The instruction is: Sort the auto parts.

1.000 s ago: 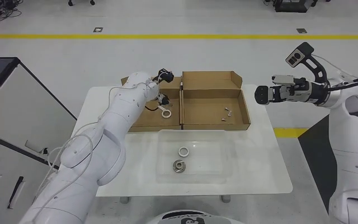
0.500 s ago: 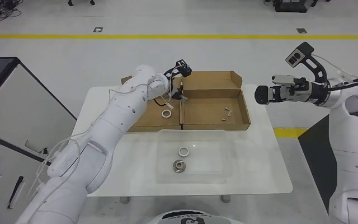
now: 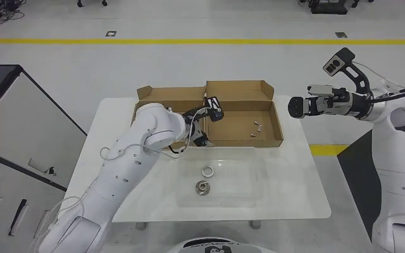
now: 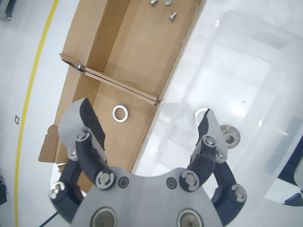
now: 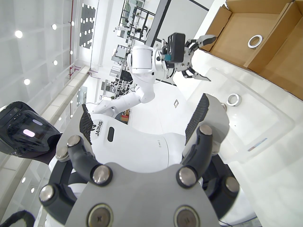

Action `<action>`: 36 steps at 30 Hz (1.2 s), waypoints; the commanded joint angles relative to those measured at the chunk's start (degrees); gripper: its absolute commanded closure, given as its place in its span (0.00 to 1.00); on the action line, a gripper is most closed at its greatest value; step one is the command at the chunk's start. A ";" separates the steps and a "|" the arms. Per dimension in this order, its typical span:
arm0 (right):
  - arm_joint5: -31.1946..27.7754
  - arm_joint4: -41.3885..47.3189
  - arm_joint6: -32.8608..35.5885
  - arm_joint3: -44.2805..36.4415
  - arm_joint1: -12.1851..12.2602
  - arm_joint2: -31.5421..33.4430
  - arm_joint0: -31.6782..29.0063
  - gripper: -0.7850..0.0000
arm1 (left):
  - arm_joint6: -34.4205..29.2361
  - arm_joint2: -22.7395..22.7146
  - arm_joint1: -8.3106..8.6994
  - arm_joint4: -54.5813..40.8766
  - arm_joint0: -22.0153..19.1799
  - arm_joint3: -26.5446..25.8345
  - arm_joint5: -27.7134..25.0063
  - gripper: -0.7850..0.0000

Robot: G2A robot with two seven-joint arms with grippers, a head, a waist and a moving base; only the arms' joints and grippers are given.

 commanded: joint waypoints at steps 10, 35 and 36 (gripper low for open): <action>0.00 0.00 0.00 0.00 0.00 0.00 0.00 0.00 | -3.96 13.58 0.47 -10.31 -4.37 3.13 3.62 0.00; 0.00 0.00 0.00 0.00 0.00 0.00 0.00 0.00 | -9.58 28.49 3.26 -26.26 -16.94 8.94 9.24 0.00; 0.00 0.00 0.00 0.00 0.00 0.00 0.00 0.00 | -9.73 29.40 3.29 -26.78 -17.61 9.51 9.39 0.00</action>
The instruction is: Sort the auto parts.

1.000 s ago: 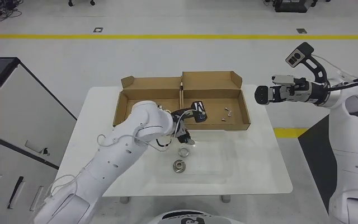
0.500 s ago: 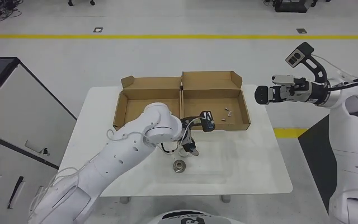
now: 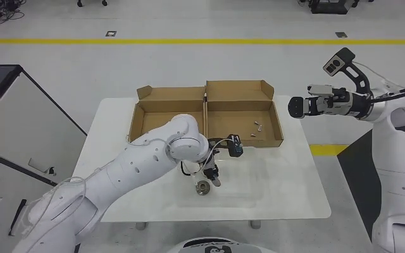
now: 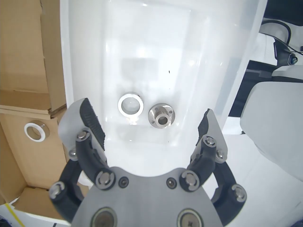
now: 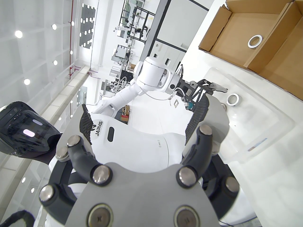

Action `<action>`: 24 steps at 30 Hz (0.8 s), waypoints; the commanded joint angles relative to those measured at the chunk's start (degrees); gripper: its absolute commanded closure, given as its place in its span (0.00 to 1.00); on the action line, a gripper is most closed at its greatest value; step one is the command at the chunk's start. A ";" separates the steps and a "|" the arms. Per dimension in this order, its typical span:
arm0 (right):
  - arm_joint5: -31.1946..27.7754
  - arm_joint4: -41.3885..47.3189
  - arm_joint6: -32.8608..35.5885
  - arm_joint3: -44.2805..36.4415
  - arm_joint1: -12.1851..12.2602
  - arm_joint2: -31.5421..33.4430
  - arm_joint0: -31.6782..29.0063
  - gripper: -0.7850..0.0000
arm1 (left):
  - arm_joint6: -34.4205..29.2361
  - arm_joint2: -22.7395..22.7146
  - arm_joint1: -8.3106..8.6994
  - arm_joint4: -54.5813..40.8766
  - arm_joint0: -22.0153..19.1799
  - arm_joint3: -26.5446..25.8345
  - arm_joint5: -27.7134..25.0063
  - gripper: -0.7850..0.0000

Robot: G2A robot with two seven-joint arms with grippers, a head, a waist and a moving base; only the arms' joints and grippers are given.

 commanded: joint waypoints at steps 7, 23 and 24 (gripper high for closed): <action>0.00 0.00 0.00 0.00 0.00 0.00 0.00 0.00 | 0.49 6.82 -0.39 0.36 -3.79 5.22 -0.47 0.07; 0.00 0.00 0.00 0.00 0.00 0.00 0.00 0.00 | 4.16 9.89 -2.54 3.34 -5.40 12.62 -1.81 0.53; 0.00 0.00 0.00 0.00 0.00 0.00 0.00 0.00 | 4.23 10.04 -2.68 3.87 -5.40 12.92 -1.75 0.53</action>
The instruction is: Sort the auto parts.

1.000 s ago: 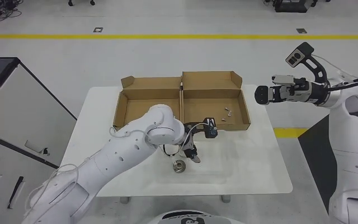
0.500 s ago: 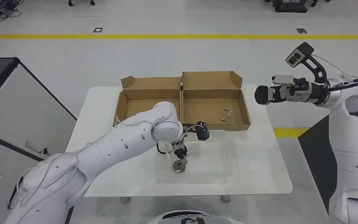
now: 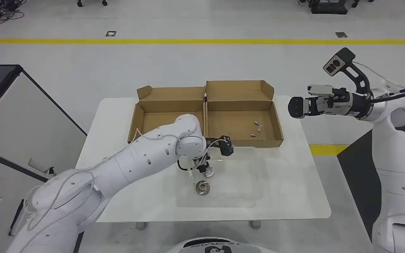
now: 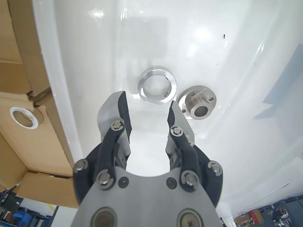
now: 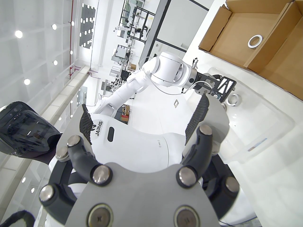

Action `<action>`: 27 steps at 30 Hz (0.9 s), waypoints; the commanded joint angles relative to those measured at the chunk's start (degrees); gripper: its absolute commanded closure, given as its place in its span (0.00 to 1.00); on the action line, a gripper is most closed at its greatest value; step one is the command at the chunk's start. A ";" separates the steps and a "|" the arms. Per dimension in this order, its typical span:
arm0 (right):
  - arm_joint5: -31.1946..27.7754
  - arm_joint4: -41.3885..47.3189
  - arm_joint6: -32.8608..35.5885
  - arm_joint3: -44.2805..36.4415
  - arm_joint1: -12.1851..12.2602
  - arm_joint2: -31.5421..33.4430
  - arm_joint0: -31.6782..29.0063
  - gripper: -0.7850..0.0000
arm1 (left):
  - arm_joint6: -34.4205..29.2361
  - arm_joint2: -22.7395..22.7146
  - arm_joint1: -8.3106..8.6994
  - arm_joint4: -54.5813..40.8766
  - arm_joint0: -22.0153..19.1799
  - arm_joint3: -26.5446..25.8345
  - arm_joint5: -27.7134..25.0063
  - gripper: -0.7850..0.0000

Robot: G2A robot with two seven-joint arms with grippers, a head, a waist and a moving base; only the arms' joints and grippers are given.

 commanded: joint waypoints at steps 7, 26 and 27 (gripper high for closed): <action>0.00 0.00 0.00 0.00 0.00 0.00 0.00 0.00 | 1.61 0.71 -1.02 3.44 0.20 1.27 0.63 0.56; 0.00 0.00 0.00 0.00 0.00 0.00 0.00 0.00 | 1.21 0.77 -2.89 3.65 0.73 3.16 -0.84 0.68; 0.00 0.00 0.00 0.00 0.00 0.00 0.00 0.00 | 1.21 0.72 -2.97 3.42 0.69 3.32 -1.24 0.69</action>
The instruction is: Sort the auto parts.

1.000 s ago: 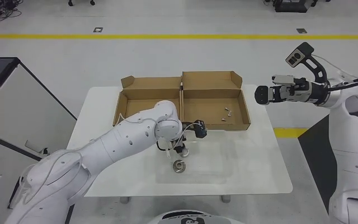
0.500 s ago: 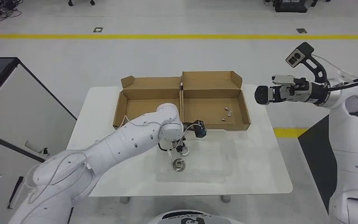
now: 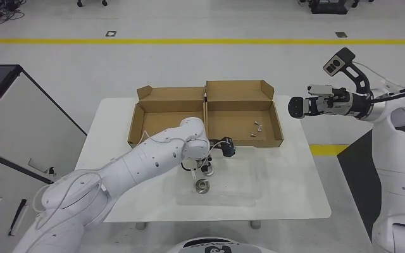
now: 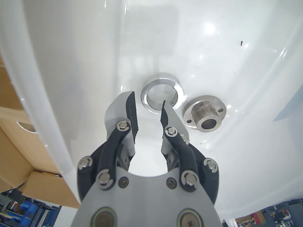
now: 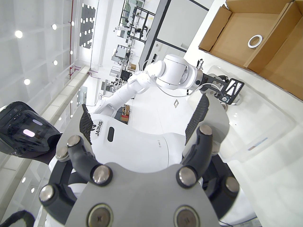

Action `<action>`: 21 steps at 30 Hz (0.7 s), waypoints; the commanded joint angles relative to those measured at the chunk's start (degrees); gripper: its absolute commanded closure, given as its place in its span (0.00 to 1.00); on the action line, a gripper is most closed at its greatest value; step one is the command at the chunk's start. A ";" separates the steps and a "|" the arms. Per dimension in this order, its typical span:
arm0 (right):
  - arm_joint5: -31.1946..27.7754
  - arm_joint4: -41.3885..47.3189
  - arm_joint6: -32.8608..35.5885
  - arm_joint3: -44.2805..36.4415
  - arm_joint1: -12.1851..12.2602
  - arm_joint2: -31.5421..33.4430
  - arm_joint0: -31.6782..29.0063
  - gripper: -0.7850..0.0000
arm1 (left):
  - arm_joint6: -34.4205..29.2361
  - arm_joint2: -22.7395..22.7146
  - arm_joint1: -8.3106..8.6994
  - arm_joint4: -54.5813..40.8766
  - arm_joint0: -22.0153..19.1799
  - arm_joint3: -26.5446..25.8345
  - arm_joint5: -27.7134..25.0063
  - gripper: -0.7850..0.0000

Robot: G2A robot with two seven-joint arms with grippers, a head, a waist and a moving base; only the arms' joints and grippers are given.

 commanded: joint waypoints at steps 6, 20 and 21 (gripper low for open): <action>0.00 0.00 0.00 0.00 0.00 0.00 0.00 0.00 | -0.26 -0.11 -0.56 -0.11 -0.13 0.87 -0.70 0.69; 0.00 0.00 0.00 0.00 0.00 0.00 0.00 0.00 | -0.40 0.24 -1.88 0.33 -0.07 2.70 -1.89 0.68; 0.00 0.00 0.00 0.00 0.00 0.00 0.00 0.00 | -0.35 0.23 -1.95 0.30 -0.07 2.74 -2.06 0.67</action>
